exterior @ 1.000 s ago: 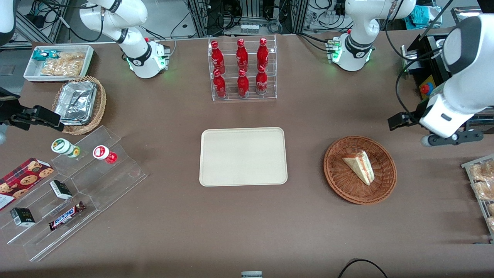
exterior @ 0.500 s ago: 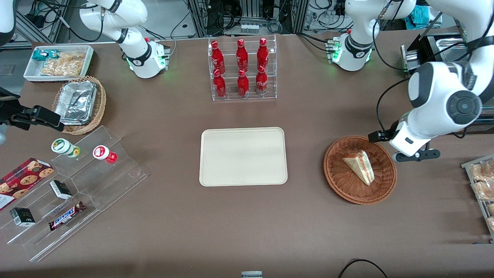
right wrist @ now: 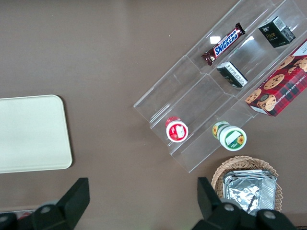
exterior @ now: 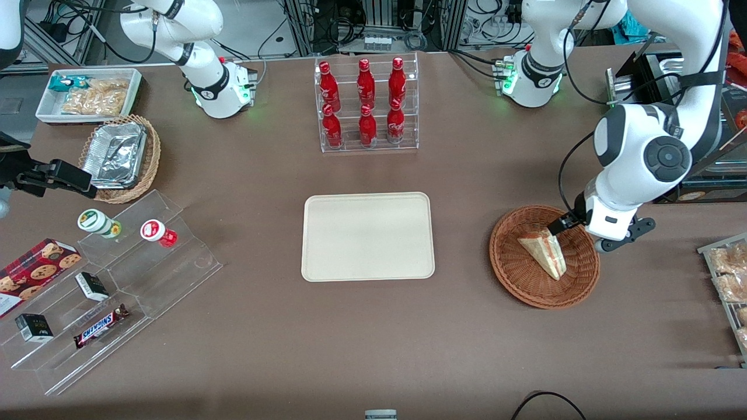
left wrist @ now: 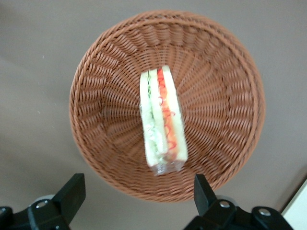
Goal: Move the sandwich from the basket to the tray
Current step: 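Lower the left gripper and close it on the wrapped sandwich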
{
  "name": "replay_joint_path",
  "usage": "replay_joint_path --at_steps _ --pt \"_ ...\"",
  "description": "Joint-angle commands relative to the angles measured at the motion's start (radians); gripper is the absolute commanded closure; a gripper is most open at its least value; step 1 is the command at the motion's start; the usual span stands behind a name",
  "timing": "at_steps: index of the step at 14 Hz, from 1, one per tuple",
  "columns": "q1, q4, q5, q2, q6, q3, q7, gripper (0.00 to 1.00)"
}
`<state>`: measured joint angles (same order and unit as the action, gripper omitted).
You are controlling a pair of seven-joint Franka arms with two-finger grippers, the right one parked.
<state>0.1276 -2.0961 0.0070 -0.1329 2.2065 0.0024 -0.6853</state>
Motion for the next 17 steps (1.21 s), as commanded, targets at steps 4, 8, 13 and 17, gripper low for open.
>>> replay_joint_path --at_steps 4,8,13,17 --pt "0.035 -0.009 0.010 -0.069 0.119 0.004 -0.445 0.00" --pt "0.041 -0.007 0.010 -0.123 0.154 0.004 -0.477 0.00" --pt "0.044 -0.009 0.010 -0.149 0.145 0.004 -0.458 0.00" --pt "0.044 0.002 0.014 -0.185 0.150 0.004 -0.453 0.11"
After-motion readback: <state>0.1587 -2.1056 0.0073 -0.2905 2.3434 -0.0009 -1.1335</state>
